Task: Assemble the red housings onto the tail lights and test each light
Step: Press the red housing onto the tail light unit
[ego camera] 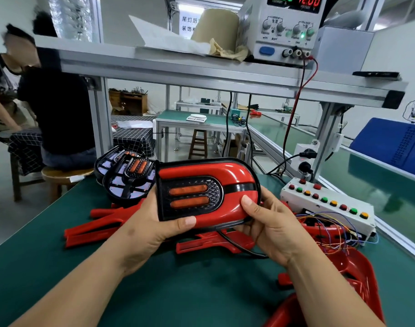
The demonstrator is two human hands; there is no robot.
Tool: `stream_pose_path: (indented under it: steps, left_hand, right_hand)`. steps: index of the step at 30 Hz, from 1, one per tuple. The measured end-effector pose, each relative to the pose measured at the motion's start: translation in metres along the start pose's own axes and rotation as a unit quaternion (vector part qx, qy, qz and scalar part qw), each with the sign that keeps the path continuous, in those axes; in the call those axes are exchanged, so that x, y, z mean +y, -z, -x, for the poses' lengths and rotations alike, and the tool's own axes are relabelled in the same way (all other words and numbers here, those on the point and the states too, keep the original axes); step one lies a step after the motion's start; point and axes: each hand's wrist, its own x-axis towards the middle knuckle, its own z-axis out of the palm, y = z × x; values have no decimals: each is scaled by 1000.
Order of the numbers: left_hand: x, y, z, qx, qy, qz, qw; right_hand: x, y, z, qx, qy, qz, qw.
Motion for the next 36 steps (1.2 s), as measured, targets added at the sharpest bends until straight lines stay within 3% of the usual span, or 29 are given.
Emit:
stream_pose_path:
  steps: [6, 24, 36]
  left_hand:
    - [2, 6, 3, -34, 57, -41, 997]
    - [-8, 8, -9, -7, 48, 3, 999]
    - [-10, 10, -3, -30, 67, 24, 997]
  right_hand:
    - [0, 0, 0, 12, -7, -2, 1000]
    - [2, -3, -2, 49, 28, 11, 998]
    - [4, -4, -1, 28, -43, -45, 998]
